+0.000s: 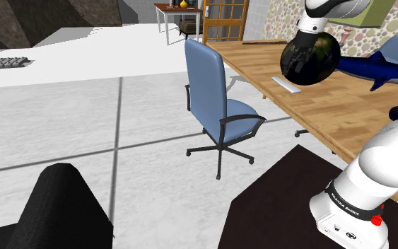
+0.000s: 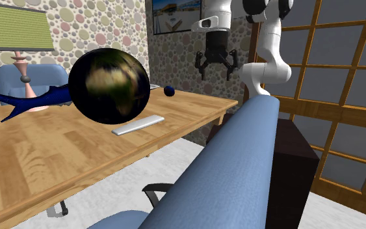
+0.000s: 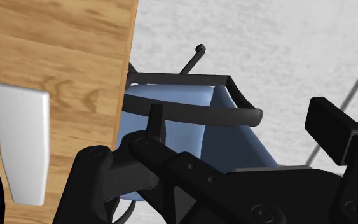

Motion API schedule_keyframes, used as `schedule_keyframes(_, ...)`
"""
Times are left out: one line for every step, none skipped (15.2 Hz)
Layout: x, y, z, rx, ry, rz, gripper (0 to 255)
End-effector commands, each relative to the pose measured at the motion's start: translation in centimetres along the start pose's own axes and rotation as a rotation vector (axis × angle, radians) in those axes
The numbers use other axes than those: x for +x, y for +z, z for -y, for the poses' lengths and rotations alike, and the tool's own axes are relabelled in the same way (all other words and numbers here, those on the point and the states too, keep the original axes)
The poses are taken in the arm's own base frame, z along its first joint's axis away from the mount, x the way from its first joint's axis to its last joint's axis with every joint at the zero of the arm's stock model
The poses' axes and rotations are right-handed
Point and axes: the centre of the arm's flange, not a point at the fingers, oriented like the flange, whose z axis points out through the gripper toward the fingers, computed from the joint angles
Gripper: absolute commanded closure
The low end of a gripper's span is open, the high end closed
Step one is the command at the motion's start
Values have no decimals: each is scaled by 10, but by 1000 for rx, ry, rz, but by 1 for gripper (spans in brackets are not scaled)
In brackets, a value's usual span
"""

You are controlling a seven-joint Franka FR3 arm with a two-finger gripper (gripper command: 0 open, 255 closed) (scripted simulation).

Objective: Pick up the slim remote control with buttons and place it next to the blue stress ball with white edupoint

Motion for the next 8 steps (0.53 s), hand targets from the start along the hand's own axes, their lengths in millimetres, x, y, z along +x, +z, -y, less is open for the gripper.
schedule_keyframes(9,11,-23,-4,3,3,0)
schedule_keyframes(13,17,-34,-6,5,4,0)
schedule_keyframes(17,22,-45,-8,7,6,0)
schedule_keyframes(22,28,-56,-9,9,7,0)
schedule_keyframes(26,34,-67,-11,11,9,0)
schedule_keyframes(30,40,-78,-12,13,10,0)
schedule_keyframes(34,46,-89,-14,15,12,0)
schedule_keyframes(38,52,-100,-15,17,13,0)
